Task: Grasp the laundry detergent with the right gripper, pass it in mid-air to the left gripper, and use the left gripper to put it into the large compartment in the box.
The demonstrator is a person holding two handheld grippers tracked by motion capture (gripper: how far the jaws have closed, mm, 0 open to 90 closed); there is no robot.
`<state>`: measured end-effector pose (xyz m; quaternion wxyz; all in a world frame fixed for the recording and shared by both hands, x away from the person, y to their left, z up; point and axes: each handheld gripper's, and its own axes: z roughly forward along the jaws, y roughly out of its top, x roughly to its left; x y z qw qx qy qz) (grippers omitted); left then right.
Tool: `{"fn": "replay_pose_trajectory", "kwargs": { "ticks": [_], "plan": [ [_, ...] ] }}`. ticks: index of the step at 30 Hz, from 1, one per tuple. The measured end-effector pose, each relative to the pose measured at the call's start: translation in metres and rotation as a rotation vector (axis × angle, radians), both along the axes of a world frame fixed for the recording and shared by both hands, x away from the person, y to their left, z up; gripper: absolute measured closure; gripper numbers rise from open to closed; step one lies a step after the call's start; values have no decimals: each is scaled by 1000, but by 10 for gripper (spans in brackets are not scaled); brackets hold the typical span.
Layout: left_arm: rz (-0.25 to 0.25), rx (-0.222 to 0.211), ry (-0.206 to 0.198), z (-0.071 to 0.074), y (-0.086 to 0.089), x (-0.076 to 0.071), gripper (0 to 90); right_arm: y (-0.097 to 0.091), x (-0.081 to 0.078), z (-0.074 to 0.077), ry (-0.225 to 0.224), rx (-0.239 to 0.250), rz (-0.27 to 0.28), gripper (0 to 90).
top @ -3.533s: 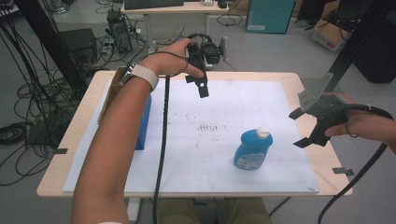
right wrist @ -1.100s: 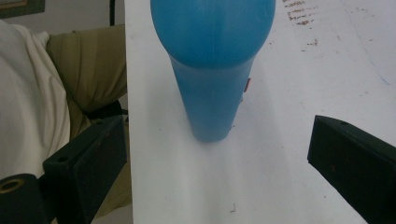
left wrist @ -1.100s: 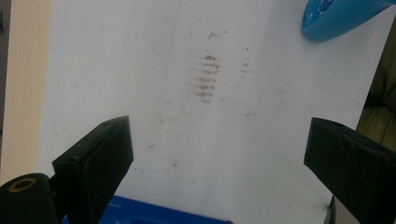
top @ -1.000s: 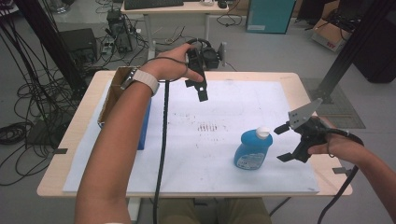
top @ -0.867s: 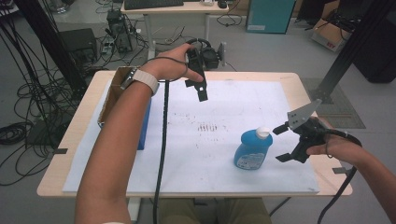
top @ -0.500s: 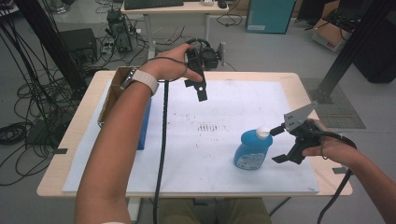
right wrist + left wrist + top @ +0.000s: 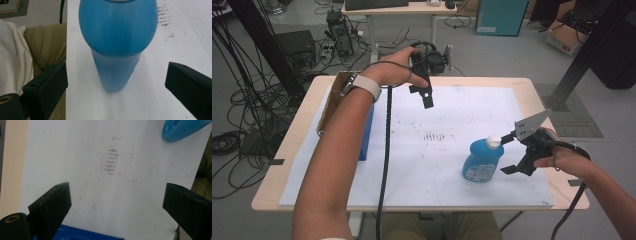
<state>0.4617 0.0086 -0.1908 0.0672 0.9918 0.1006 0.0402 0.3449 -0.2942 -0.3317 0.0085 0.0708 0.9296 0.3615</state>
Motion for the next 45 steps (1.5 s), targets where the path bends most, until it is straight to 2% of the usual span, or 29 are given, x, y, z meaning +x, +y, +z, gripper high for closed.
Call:
{"fn": "replay_pose_trajectory", "kwargs": {
  "ticks": [10,45],
  "plan": [
    [2,-3,4,-1,0,0,86,1,1,-3,15,12,-9,30],
    [-2,-1,6,0,2,1,87,1,1,-1,3,-3,-14,45]
  ]
}}
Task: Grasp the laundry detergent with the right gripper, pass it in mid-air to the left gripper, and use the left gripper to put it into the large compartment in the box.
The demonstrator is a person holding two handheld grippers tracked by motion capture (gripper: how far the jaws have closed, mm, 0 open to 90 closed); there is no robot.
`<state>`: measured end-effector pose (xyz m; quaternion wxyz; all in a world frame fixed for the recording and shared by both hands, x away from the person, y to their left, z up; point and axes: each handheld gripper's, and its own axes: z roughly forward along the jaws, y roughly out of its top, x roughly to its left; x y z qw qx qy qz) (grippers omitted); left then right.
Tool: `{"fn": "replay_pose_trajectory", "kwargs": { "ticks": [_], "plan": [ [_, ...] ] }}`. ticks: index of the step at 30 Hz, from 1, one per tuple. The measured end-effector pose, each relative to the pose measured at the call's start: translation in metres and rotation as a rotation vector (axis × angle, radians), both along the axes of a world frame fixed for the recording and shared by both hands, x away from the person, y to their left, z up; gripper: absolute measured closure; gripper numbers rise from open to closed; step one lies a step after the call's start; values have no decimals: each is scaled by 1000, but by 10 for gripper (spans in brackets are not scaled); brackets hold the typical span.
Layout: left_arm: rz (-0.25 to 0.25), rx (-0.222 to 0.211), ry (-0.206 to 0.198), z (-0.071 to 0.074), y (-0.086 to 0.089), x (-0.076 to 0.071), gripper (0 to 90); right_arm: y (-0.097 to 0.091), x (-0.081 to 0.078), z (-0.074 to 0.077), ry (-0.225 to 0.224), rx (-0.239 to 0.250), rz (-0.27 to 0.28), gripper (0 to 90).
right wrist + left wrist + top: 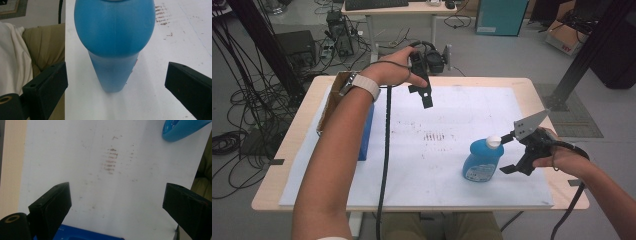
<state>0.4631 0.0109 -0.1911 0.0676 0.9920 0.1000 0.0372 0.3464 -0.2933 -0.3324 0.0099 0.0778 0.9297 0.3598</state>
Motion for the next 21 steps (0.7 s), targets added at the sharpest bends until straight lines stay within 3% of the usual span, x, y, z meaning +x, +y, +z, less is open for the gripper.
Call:
{"fn": "replay_pose_trajectory", "kwargs": {
  "ticks": [21],
  "plan": [
    [9,-9,-4,-2,-1,1,87,-2,1,1,-1,2,-8,45]
  ]
}}
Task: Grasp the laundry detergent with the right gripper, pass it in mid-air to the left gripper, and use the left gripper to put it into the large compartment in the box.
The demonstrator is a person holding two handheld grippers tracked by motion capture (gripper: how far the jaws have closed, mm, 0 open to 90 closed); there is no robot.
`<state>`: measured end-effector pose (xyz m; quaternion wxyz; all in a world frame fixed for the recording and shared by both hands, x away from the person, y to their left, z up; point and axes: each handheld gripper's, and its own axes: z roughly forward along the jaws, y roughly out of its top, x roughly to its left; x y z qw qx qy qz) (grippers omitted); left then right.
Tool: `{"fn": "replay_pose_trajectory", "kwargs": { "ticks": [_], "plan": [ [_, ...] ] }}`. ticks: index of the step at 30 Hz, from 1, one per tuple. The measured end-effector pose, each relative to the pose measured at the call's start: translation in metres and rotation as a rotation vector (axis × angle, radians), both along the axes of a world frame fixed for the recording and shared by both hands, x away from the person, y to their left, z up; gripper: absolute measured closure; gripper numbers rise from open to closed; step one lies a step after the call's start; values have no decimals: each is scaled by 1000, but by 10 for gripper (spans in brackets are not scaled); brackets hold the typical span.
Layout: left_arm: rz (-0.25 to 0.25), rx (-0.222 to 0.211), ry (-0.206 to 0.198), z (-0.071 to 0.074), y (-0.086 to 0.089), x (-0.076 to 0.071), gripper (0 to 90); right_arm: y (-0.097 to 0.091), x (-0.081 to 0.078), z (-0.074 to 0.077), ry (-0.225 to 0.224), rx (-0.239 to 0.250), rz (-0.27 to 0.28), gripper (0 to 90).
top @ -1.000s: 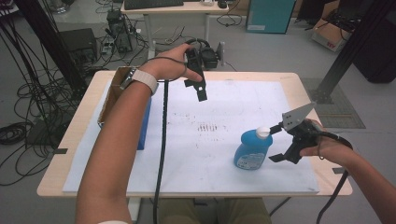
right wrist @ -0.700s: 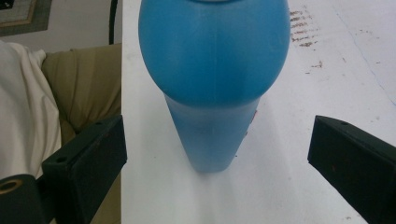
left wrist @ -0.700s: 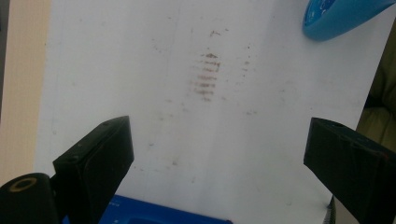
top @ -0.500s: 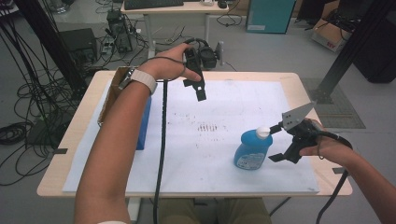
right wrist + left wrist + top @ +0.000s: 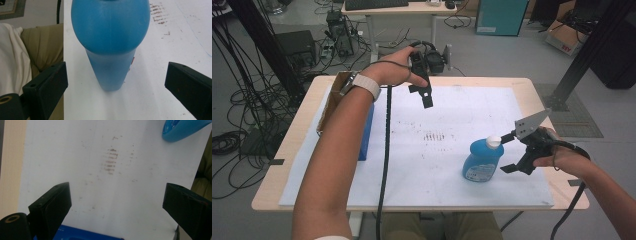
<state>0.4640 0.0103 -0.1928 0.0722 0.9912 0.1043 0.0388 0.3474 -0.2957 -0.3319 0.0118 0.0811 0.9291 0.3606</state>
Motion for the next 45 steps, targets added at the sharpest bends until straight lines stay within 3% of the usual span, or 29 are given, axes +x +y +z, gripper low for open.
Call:
{"fn": "replay_pose_trajectory", "kwargs": {
  "ticks": [6,45],
  "plan": [
    [-7,8,13,0,0,1,87,-1,0,0,-4,-2,-4,45],
    [2,6,2,0,1,1,86,0,1,-1,-4,-6,-8,46]
  ]
}}
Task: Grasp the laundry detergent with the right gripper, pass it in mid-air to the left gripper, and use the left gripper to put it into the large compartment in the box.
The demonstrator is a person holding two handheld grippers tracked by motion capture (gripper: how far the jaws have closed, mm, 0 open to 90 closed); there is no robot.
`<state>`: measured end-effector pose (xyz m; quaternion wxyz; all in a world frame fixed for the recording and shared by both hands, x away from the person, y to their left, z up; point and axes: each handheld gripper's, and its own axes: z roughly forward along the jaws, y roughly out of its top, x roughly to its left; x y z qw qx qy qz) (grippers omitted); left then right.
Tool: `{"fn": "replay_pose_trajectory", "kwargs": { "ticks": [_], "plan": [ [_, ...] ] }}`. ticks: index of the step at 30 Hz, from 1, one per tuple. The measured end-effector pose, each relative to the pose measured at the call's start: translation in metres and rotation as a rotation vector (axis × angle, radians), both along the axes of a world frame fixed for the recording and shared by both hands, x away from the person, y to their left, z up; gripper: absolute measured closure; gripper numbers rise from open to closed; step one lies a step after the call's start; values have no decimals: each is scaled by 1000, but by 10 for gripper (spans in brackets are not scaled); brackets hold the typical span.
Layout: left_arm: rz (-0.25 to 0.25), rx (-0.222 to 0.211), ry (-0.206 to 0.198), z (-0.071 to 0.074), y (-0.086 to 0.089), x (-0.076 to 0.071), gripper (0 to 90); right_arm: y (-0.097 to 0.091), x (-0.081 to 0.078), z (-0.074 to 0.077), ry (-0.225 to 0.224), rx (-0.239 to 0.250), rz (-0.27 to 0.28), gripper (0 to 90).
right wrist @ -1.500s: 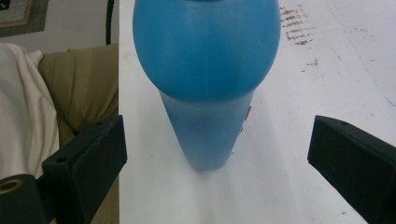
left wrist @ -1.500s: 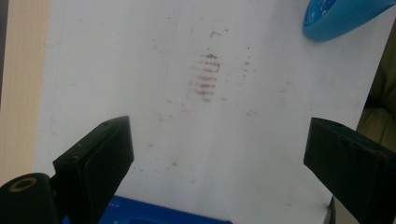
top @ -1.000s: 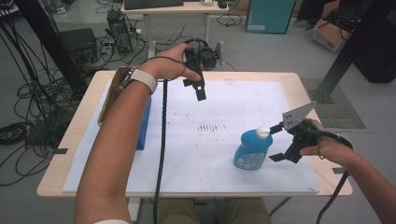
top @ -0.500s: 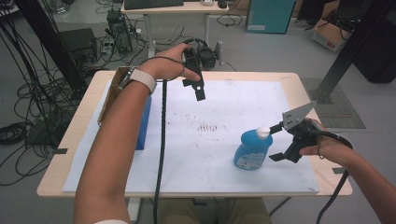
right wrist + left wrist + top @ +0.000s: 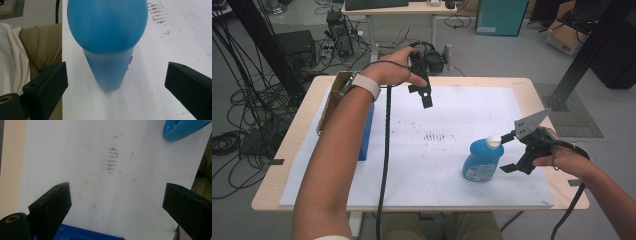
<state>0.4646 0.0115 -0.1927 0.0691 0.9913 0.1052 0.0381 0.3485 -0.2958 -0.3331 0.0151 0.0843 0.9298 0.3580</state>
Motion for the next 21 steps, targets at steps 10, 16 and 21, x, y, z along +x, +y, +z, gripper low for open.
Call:
{"fn": "replay_pose_trajectory", "kwargs": {
  "ticks": [10,16,21],
  "plan": [
    [0,2,-1,0,1,1,86,1,1,-1,3,-1,0,46],
    [-2,2,8,0,2,1,86,1,1,-1,0,2,-1,46],
    [-1,3,5,0,1,1,87,1,1,-1,-3,3,3,46]
  ]
}}
